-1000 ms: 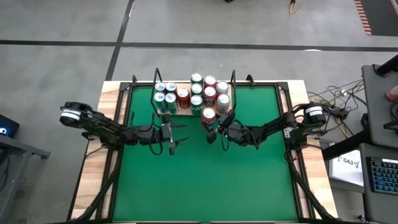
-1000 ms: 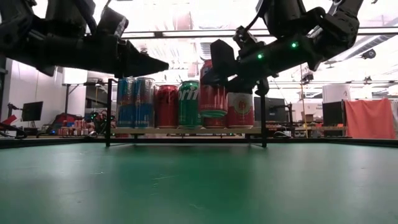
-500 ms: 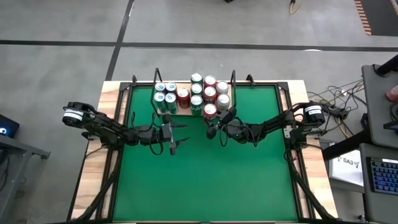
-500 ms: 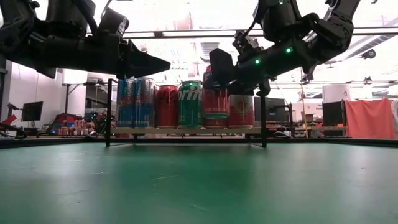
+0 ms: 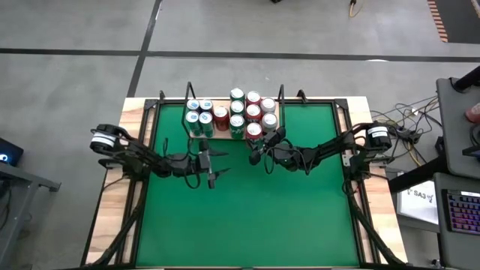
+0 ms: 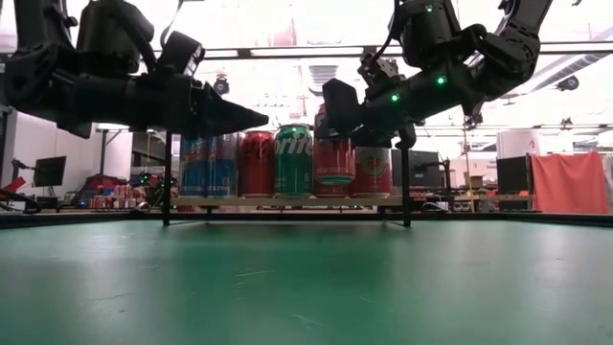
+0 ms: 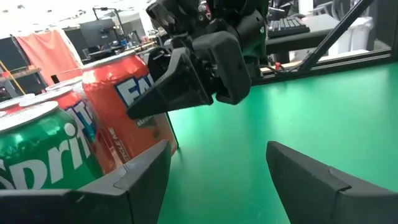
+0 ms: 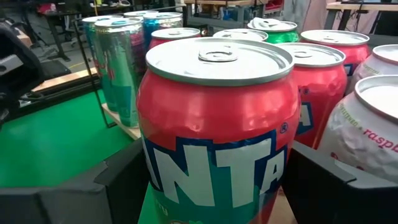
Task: Pick and place cans onto a shelf
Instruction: Put the orange soda can on the shelf aligned with the other orange soda can
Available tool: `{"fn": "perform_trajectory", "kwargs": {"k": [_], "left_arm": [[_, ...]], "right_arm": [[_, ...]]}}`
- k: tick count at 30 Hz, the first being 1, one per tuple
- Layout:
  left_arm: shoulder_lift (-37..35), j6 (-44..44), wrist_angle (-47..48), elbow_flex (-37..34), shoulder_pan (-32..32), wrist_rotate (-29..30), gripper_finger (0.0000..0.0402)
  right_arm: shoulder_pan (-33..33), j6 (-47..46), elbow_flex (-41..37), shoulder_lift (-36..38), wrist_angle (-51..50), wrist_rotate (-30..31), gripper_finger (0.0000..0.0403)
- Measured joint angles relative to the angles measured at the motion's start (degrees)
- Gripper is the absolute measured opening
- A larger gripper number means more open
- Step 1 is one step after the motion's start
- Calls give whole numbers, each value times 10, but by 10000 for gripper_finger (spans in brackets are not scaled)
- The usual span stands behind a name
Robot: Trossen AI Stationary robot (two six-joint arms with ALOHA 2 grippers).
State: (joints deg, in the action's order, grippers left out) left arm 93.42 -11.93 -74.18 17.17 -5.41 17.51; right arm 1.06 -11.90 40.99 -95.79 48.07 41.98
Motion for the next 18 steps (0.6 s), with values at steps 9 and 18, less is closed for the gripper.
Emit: {"fn": "perform_trajectory", "kwargs": {"k": [9,18], "left_arm": [[52,9,-73,0,0,0,248],[73,16,-87,0,2,0,248]], "right_arm": [[3,0,0,-10,6,0,288],[8,-18,6,-25,6,1,288]]}}
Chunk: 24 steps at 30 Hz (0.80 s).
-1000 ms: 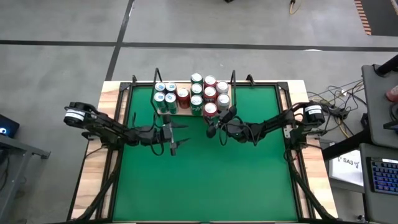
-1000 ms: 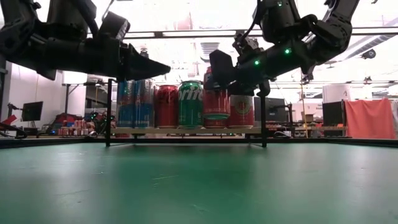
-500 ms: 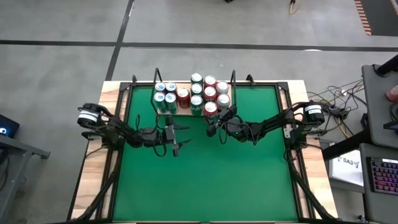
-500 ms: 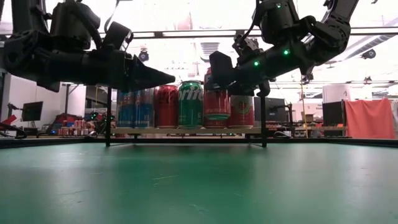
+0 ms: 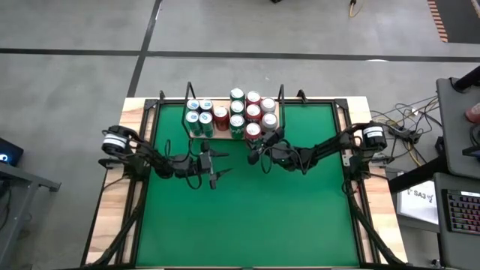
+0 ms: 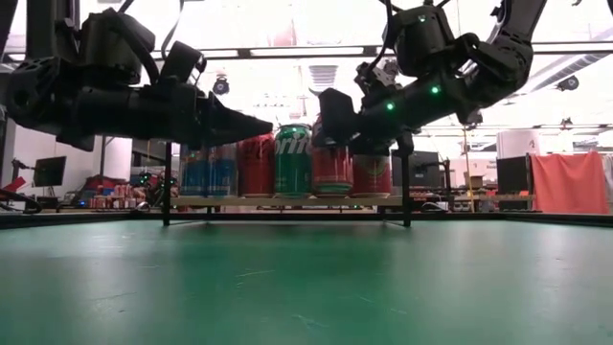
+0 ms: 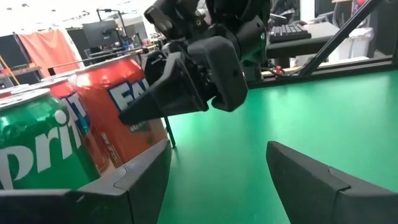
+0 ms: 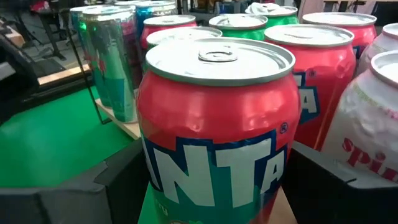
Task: Pick and place cans onto a shelf
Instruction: Put the orange soda can on the shelf aligned with the other orange soda can
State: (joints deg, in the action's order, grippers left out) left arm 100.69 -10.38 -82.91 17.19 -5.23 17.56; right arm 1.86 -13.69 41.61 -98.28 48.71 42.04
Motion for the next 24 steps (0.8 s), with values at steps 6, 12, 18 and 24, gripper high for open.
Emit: {"fn": "perform_trajectory", "kwargs": {"k": [6,12,18,24], "left_arm": [[14,5,-9,0,4,0,248],[15,5,-9,0,5,0,248],[15,5,-9,0,5,0,248],[15,5,-9,0,5,1,248]], "right_arm": [[12,3,14,0,-4,0,288],[17,4,14,0,-5,0,288],[17,-6,14,0,-13,0,288],[18,-39,14,0,-39,-1,288]]}}
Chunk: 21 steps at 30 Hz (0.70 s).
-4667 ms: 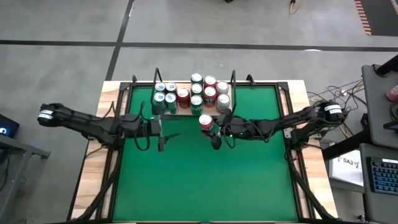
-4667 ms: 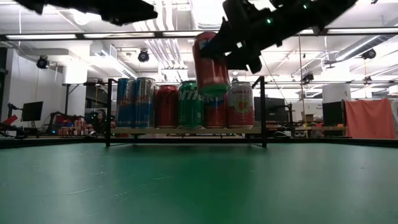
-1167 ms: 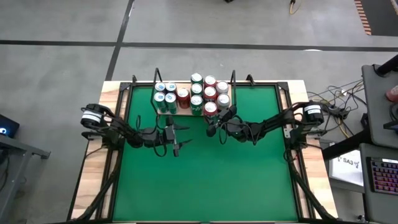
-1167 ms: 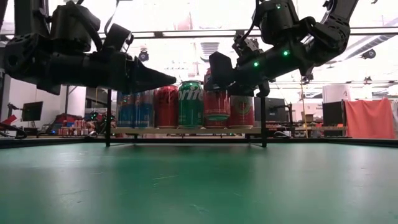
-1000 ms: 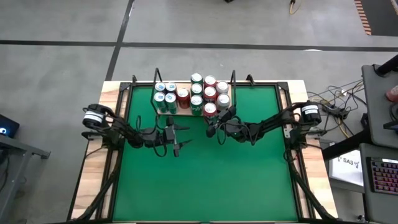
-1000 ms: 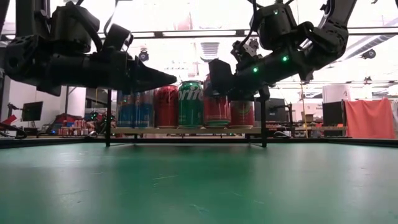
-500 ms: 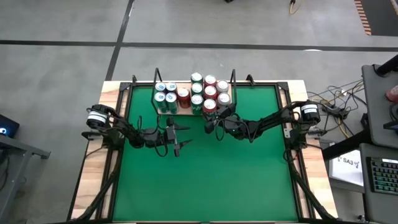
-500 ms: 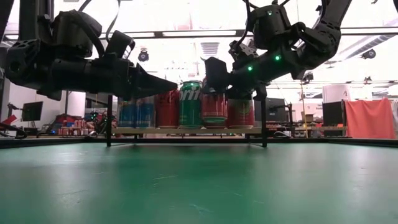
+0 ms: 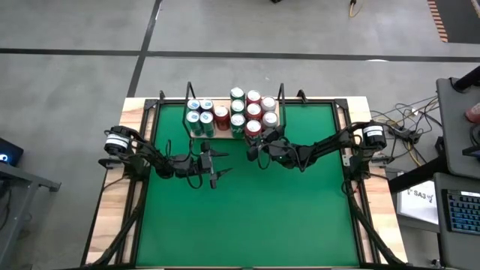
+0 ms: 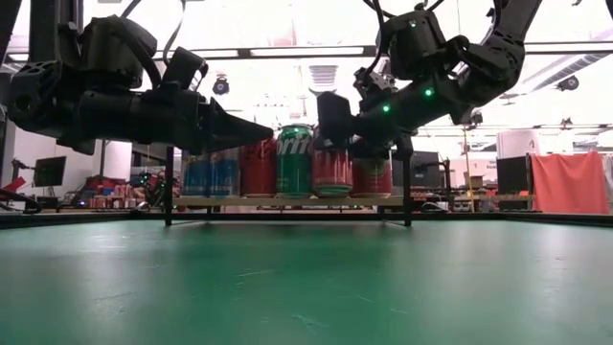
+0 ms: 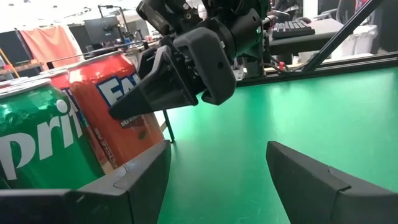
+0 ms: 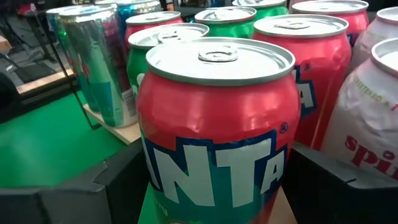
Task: Pick and place cans onto a shelf
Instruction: Put the orange soda can on the shelf aligned with the other orange soda can
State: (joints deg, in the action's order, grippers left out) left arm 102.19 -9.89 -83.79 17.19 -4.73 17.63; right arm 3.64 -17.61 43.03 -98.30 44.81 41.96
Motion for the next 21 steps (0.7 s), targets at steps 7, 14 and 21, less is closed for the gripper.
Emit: {"fn": "perform_trajectory", "kwargs": {"k": [7,14,21], "left_arm": [[0,4,3,0,0,0,248],[0,13,3,0,5,0,248],[0,14,8,0,6,0,248]], "right_arm": [[0,-15,0,0,-1,3,288],[0,-24,0,0,-4,20,288],[0,-33,2,0,-6,35,288]]}}
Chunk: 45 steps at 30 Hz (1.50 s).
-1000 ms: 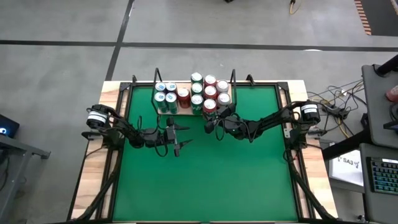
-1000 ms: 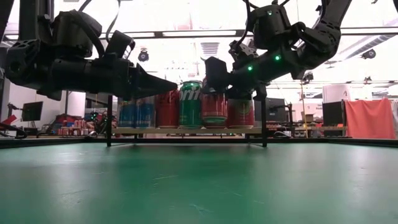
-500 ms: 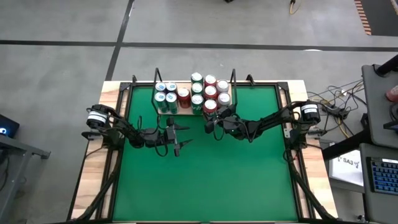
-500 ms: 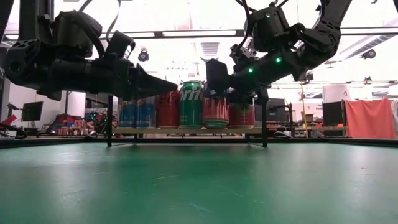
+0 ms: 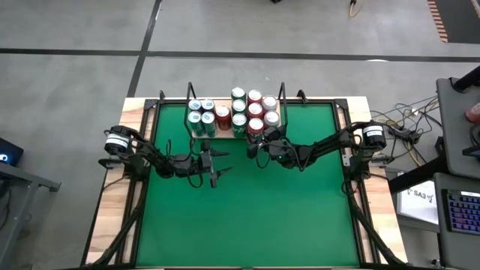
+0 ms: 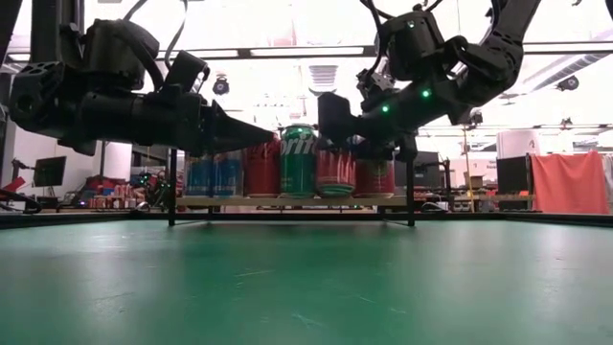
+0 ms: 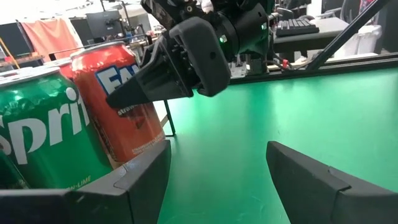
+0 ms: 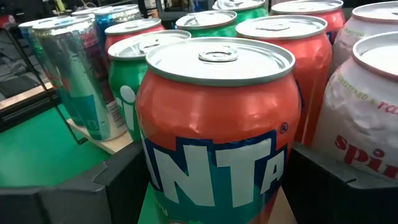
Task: Pick and place cans onto a shelf
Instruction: Put the orange soda can on the shelf aligned with the other orange soda can
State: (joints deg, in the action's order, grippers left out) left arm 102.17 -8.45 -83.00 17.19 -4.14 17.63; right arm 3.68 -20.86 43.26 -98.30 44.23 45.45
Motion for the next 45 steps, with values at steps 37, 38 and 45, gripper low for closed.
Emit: {"fn": "perform_trajectory", "kwargs": {"k": [37,38,45], "left_arm": [[0,0,20,0,3,-1,248],[0,0,20,0,3,-1,248],[0,2,25,0,3,-2,248]], "right_arm": [[0,9,73,-64,-65,59,327],[0,9,75,-62,-73,62,327],[0,12,89,-61,-116,67,335]]}}
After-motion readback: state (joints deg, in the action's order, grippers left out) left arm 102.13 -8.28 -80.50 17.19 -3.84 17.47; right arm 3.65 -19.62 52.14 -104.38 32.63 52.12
